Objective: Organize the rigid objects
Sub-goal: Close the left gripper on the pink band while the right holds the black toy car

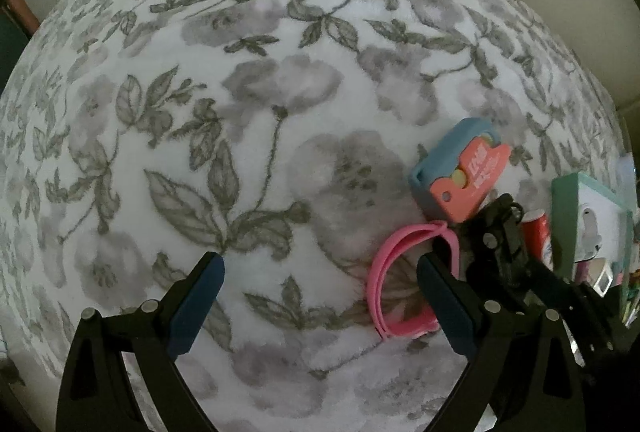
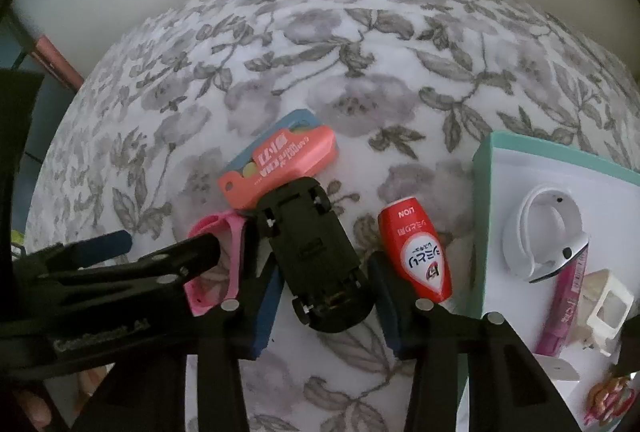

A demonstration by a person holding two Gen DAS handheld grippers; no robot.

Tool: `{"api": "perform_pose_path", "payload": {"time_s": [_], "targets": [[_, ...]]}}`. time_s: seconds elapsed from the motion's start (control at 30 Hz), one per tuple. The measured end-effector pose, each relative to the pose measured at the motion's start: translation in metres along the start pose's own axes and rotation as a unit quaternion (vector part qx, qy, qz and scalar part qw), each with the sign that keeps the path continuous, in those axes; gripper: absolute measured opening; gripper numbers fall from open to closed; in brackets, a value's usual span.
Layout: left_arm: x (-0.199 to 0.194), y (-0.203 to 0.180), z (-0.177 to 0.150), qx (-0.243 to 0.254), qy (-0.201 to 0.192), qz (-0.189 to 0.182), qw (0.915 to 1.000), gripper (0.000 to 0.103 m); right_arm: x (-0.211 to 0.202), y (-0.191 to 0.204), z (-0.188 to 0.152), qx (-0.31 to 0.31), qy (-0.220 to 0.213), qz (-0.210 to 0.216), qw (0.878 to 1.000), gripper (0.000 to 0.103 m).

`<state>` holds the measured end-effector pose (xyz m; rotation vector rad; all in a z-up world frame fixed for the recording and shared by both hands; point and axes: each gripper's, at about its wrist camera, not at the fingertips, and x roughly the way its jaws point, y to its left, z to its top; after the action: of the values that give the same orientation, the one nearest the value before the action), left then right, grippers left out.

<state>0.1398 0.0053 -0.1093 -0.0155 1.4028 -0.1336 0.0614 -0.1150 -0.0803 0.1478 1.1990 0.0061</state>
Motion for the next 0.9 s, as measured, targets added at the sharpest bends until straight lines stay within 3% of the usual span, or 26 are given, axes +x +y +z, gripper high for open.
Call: {"api": "perform_pose_path", "payload": {"time_s": [0.1,0.33,0.4,0.63,0.83,0.9], "targets": [[0.004,-0.002,0.001,0.006,-0.005,0.031,0.9995,0.097,0.0,0.003,-0.001,-0.009,0.0,-0.004,1.0,0.046],[0.008,-0.008,0.006,0.022,-0.01,0.058,0.998,0.096,0.003,0.005,-0.002,-0.02,0.001,-0.009,1.0,0.044],[0.008,-0.017,0.006,0.032,-0.01,0.056,0.9979,0.088,0.002,0.005,-0.003,-0.024,0.002,-0.011,1.0,0.044],[0.002,-0.049,0.002,0.076,-0.013,0.033,0.9964,0.04,-0.001,0.004,-0.004,-0.024,0.006,-0.014,1.0,0.044],[0.001,-0.07,-0.002,0.103,-0.01,0.018,0.9944,0.02,-0.005,-0.001,-0.01,-0.024,0.01,-0.015,1.0,0.043],[0.0,-0.078,-0.01,0.103,-0.013,0.02,0.9944,0.019,-0.007,-0.004,-0.013,-0.018,0.01,-0.012,1.0,0.042]]}}
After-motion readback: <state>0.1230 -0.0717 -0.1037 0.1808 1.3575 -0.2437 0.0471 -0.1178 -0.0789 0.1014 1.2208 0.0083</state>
